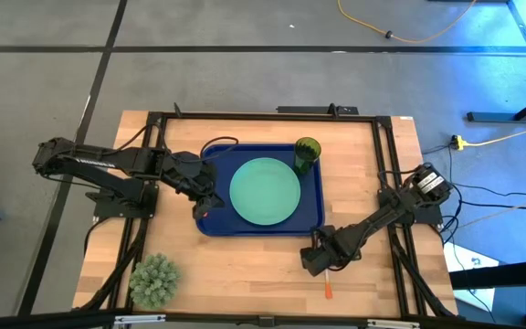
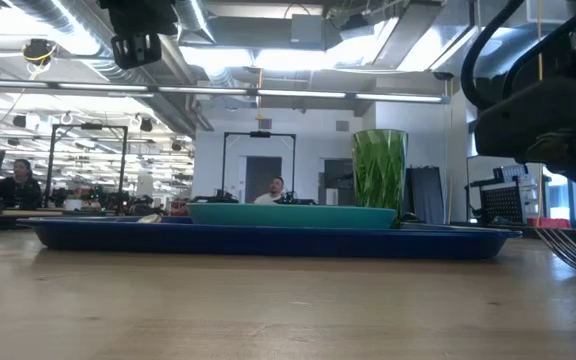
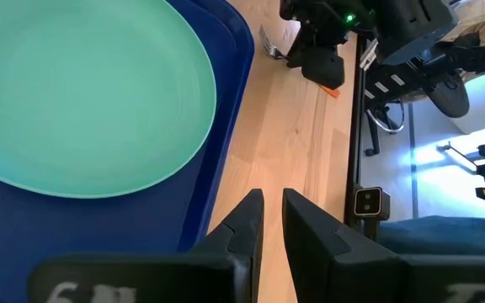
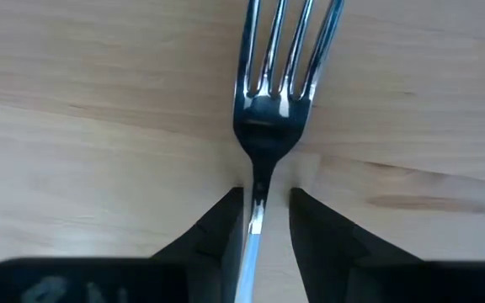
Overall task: Pick and place plate/cup/fork/spoon on tray
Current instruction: Put the orange fork on the blue serving tray to the left side of the green plate
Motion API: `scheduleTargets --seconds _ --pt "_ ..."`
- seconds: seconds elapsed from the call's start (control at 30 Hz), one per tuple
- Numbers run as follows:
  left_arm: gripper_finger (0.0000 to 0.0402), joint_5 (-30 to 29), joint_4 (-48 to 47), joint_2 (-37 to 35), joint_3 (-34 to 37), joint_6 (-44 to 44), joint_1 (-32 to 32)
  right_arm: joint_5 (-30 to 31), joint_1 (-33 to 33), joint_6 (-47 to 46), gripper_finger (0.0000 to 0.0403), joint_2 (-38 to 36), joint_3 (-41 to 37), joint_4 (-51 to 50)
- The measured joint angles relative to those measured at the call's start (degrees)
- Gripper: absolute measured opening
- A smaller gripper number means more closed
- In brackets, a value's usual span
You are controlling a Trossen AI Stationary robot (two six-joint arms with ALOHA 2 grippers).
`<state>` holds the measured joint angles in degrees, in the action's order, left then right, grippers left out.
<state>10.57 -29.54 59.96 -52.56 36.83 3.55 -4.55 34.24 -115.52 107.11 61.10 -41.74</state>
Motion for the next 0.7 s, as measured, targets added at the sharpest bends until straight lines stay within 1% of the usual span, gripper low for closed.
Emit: scheduleTargets --seconds 0.07,0.13,0.2,0.3,0.43,0.7 --pt "0.0039 0.00 0.02 0.00 0.00 0.01 0.00 0.41 0.03 0.06 0.0094 0.07 0.00 0.07" --pt "0.0039 0.00 0.00 0.00 0.00 0.01 0.00 0.88 0.04 0.28 0.0079 0.09 -0.02 0.28" --pt "0.0039 0.00 0.00 0.00 0.00 0.01 -0.01 2.02 0.11 0.22 0.0055 0.09 -0.04 0.55" --pt "0.0039 0.00 0.00 0.00 0.00 0.01 0.00 2.11 0.09 0.40 0.0017 0.09 -0.04 0.74" --pt "0.0039 0.00 0.00 0.00 0.00 -1.91 0.00 2.49 0.11 2.12 0.0013 0.09 -0.04 0.63" --pt "0.0039 0.02 -0.02 0.00 0.00 -2.96 0.00 1.89 -0.36 11.27 0.0001 -0.14 2.99 -2.16"
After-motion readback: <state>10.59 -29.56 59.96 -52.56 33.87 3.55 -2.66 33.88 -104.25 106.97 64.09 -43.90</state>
